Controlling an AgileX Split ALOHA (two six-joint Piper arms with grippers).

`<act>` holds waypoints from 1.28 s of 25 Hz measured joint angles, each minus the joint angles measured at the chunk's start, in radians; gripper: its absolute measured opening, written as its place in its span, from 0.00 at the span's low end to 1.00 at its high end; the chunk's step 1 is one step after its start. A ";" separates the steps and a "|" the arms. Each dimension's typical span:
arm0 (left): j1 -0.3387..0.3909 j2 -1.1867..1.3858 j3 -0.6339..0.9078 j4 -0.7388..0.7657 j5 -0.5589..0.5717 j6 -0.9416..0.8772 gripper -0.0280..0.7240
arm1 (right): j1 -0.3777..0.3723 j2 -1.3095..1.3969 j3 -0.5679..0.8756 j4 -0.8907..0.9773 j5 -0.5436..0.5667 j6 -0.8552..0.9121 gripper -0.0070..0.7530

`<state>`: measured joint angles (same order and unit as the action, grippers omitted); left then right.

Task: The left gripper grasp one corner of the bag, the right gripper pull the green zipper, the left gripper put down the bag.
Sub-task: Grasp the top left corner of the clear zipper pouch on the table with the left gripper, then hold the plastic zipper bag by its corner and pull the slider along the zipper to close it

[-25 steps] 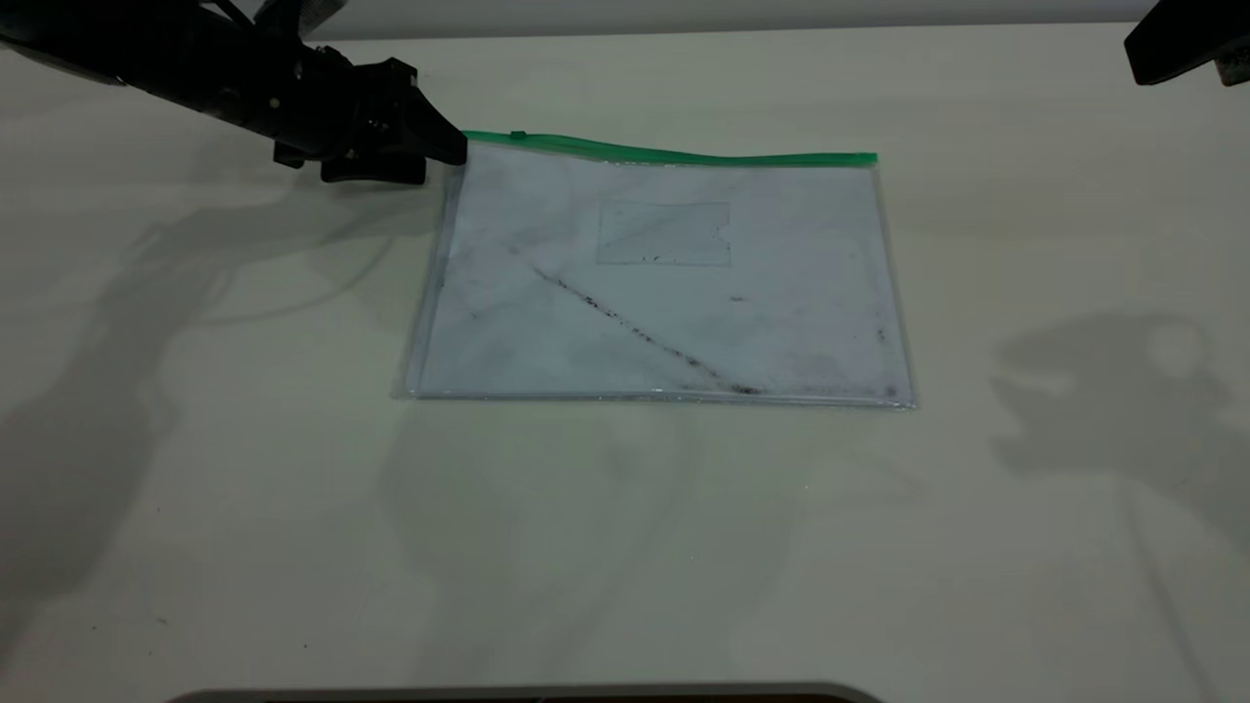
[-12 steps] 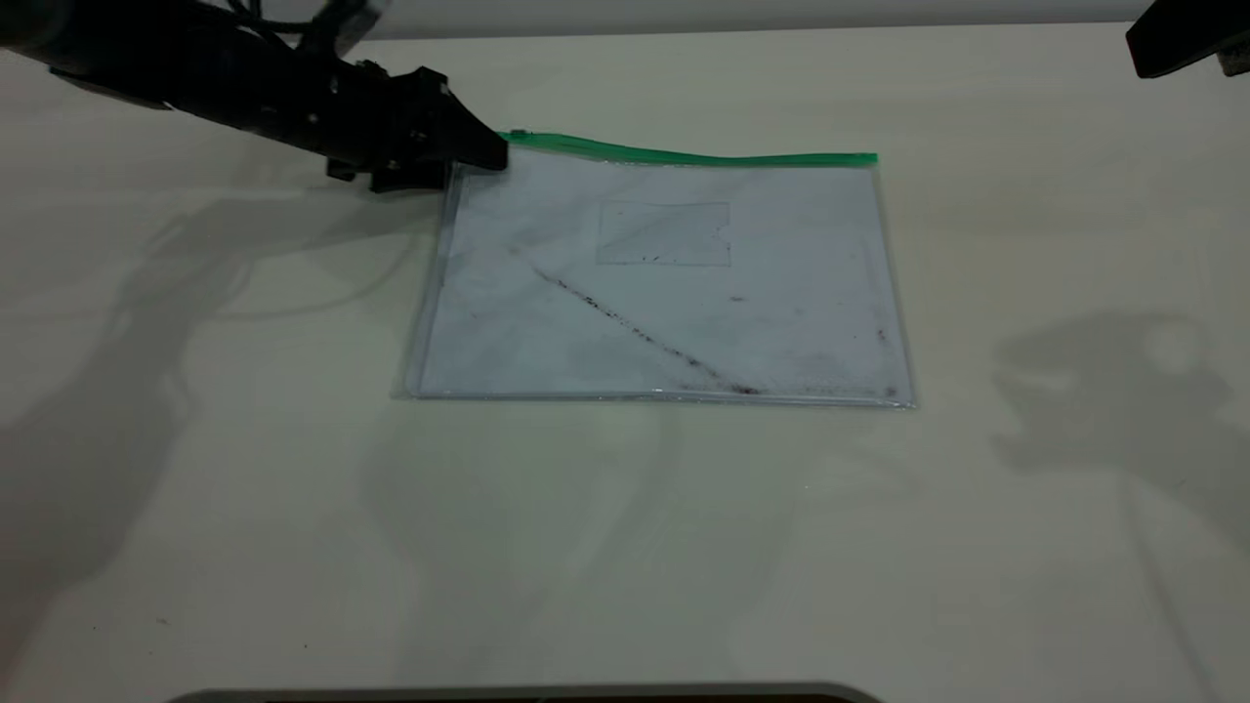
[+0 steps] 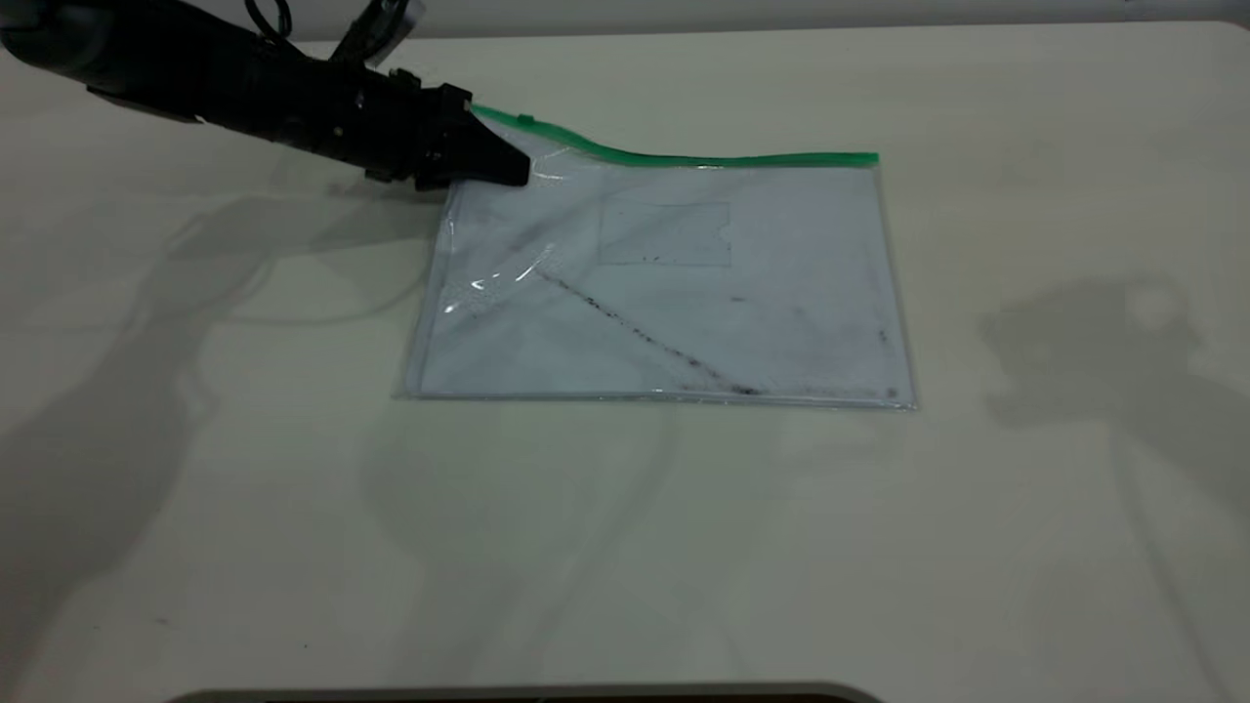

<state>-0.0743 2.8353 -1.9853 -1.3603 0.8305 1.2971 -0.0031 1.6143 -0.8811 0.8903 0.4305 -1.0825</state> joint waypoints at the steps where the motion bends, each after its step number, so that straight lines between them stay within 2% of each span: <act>1: 0.000 0.000 -0.017 0.005 0.027 0.022 0.11 | 0.000 0.021 -0.024 0.015 0.005 -0.025 0.73; 5: -0.001 0.010 -0.172 0.112 0.196 0.098 0.11 | 0.021 0.132 -0.122 0.075 0.031 -0.187 0.73; 9: -0.006 0.012 -0.369 0.310 0.315 0.082 0.11 | 0.094 0.252 -0.230 0.118 0.034 -0.380 0.73; 13: -0.008 0.012 -0.489 0.449 0.336 0.034 0.11 | 0.174 0.370 -0.348 0.149 0.057 -0.510 0.73; 17: -0.022 0.012 -0.535 0.488 0.336 0.052 0.11 | 0.223 0.468 -0.464 0.157 0.095 -0.564 0.73; 21: -0.085 0.012 -0.543 0.583 0.336 0.119 0.11 | 0.228 0.533 -0.548 0.172 0.133 -0.596 0.73; 26: -0.183 0.012 -0.543 0.673 0.336 0.138 0.11 | 0.225 0.555 -0.577 0.180 0.136 -0.658 0.73; 32: -0.212 0.012 -0.543 0.664 0.336 0.152 0.11 | 0.220 0.559 -0.579 0.210 0.135 -0.692 0.73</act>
<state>-0.2867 2.8473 -2.5279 -0.6967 1.1669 1.4494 0.2165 2.1736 -1.4598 1.1002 0.5659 -1.7746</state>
